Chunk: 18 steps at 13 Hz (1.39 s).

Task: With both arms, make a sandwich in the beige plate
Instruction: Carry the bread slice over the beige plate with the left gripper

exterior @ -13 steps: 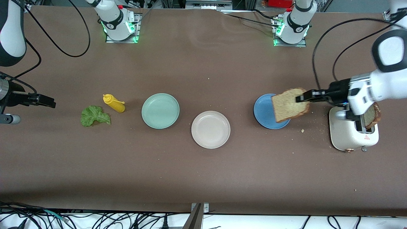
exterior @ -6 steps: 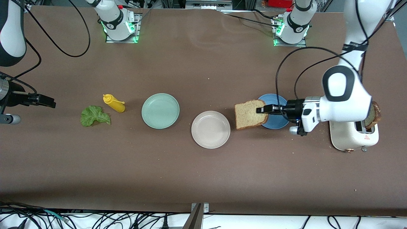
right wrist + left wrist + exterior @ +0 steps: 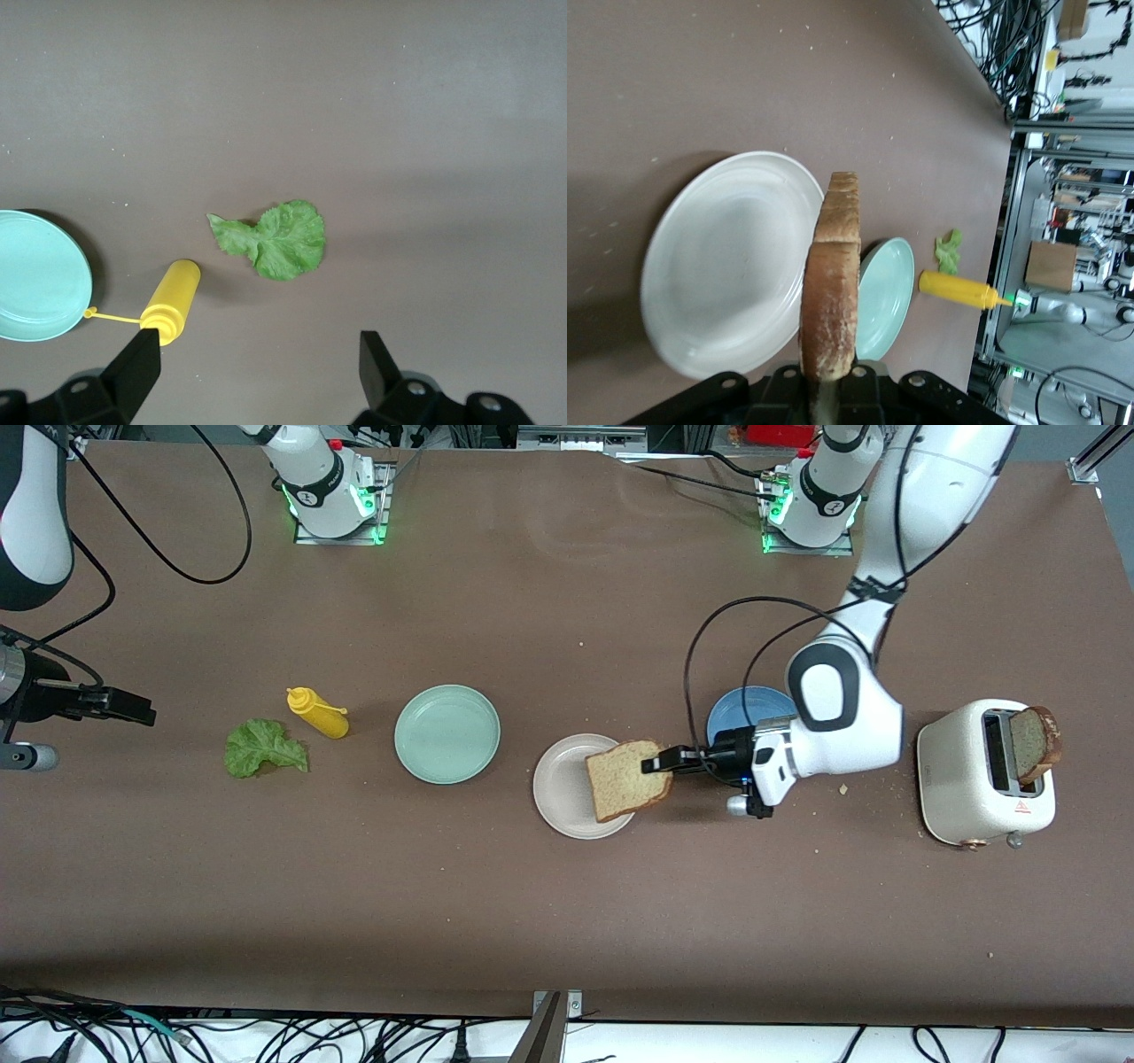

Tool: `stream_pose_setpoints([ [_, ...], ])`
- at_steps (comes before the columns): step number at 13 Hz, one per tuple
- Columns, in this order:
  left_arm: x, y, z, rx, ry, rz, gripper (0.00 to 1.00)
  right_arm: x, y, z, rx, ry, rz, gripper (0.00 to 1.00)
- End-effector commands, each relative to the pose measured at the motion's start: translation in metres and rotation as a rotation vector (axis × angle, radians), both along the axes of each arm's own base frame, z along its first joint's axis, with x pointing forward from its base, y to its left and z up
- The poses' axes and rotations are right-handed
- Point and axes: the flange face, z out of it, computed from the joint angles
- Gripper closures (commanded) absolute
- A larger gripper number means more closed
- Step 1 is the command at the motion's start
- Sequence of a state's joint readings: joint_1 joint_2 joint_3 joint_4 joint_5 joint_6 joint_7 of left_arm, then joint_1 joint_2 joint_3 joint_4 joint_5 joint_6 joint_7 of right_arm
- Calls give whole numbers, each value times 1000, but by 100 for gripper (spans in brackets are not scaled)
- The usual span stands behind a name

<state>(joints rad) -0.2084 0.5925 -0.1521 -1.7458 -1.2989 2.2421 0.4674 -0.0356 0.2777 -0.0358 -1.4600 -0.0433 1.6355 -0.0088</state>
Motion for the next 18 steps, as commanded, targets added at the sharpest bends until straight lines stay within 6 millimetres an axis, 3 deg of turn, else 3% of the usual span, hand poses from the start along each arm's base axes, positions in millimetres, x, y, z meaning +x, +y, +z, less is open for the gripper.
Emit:
stream_pose_setpoints([
  [1,3,-13,-17,-74,-98,40,100,-4,-2,2,19,-5,1,1],
  [3,-4,-23,-36,-121,-140,38,100,-4,-7,2,20,-5,1,1],
  [7,-10,-31,-47,-125,-143,15,100,-4,-7,2,22,-7,1,1],
  [8,-12,-31,-52,-120,-149,3,90,-5,-8,2,22,-5,-2,1],
  [10,-15,-32,-62,-109,-213,-41,4,-4,-8,2,22,-7,-2,1],
  [14,-20,-37,-68,-5,-254,-1,0,-4,-8,2,22,-7,-2,1],
  [18,-10,-16,-62,94,-296,75,0,-4,-8,2,22,-7,0,1],
])
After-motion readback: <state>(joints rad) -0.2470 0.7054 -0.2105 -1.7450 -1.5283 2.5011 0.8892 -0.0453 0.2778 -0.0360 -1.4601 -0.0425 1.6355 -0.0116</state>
